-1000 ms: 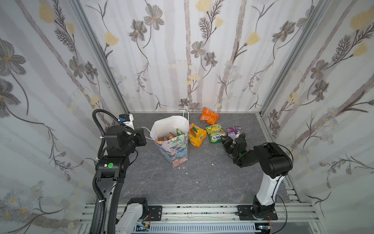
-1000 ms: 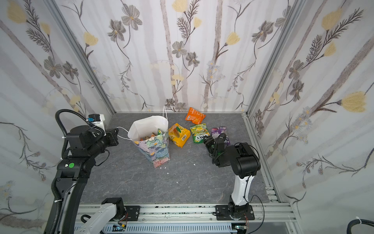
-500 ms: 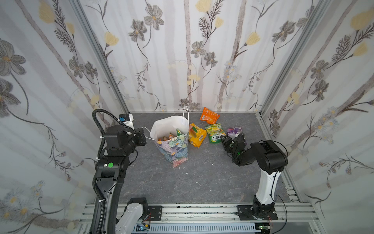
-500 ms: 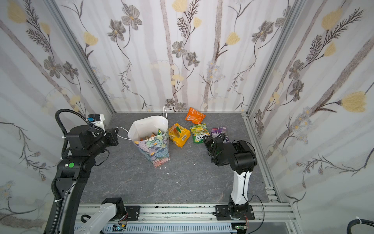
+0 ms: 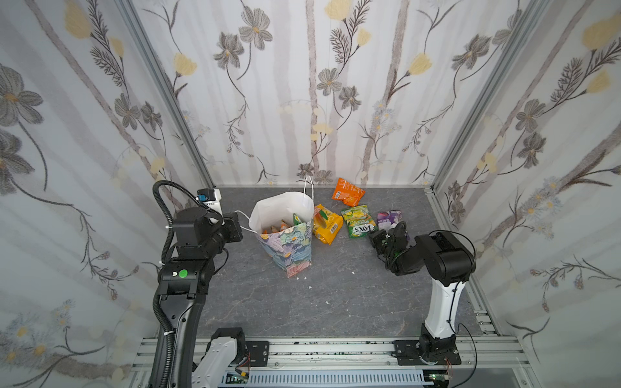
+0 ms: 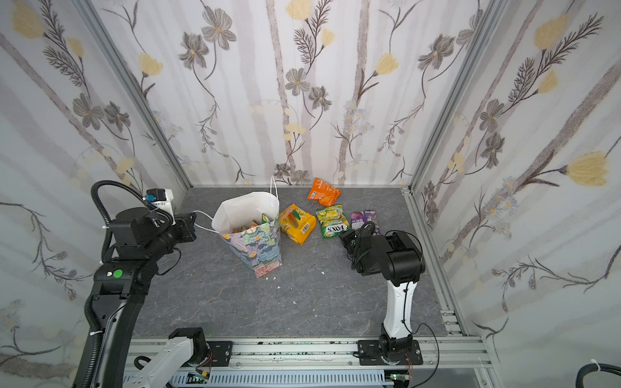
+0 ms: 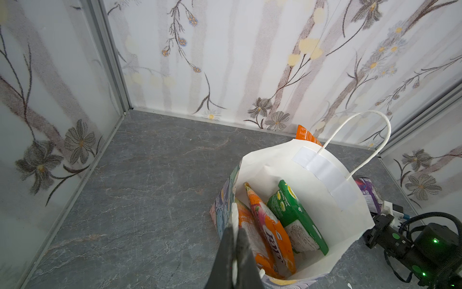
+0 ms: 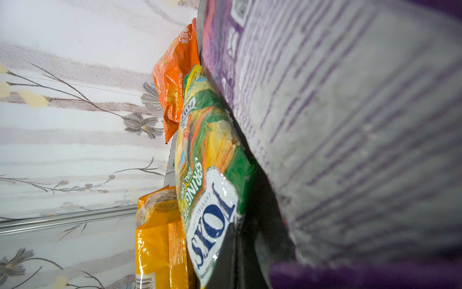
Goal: Place the snacks into the paper bag
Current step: Pick up the snack from the top-right of the table.
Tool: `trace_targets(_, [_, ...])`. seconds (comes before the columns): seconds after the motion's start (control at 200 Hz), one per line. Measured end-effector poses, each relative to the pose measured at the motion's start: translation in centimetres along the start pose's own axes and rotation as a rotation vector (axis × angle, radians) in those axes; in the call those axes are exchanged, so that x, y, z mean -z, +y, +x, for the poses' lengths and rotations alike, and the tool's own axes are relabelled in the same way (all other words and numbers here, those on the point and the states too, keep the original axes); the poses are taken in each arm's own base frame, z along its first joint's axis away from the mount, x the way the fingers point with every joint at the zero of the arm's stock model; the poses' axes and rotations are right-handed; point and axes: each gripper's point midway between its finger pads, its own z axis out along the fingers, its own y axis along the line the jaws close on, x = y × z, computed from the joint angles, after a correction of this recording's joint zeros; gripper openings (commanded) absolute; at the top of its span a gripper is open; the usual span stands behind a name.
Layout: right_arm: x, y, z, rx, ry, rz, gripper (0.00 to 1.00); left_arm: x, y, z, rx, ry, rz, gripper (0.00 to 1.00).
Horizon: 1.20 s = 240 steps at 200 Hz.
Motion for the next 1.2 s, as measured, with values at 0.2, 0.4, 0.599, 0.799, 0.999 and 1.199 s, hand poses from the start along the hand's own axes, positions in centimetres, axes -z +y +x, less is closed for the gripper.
trace_targets(0.2, [1.1, 0.6, 0.0, 0.016, 0.000, -0.001, 0.00, 0.1, 0.0, 0.0, 0.000, -0.001, 0.001, 0.00])
trace_targets(0.4, [2.3, 2.1, -0.2, 0.048, 0.000, -0.015, 0.00, 0.1, -0.1, 0.0, 0.000, -0.001, 0.004, 0.00])
trace_targets(0.599, [3.7, 3.8, -0.5, 0.105, -0.002, -0.022, 0.00, 0.2, -0.2, 0.0, 0.000, -0.003, 0.012, 0.00])
trace_targets(0.799, [5.1, 5.4, -0.9, 0.162, -0.009, -0.018, 0.00, 0.3, -0.5, 0.0, 0.001, -0.003, 0.025, 0.00])
trace_targets(0.999, [6.5, 9.2, -1.8, 0.261, -0.012, -0.036, 0.00, 0.4, -0.6, 0.0, 0.003, -0.007, 0.031, 0.00])
trace_targets(1.199, [8.2, 12.5, -2.3, 0.355, -0.008, -0.043, 0.00, 0.3, -0.6, 0.0, 0.019, -0.013, 0.034, 0.00])
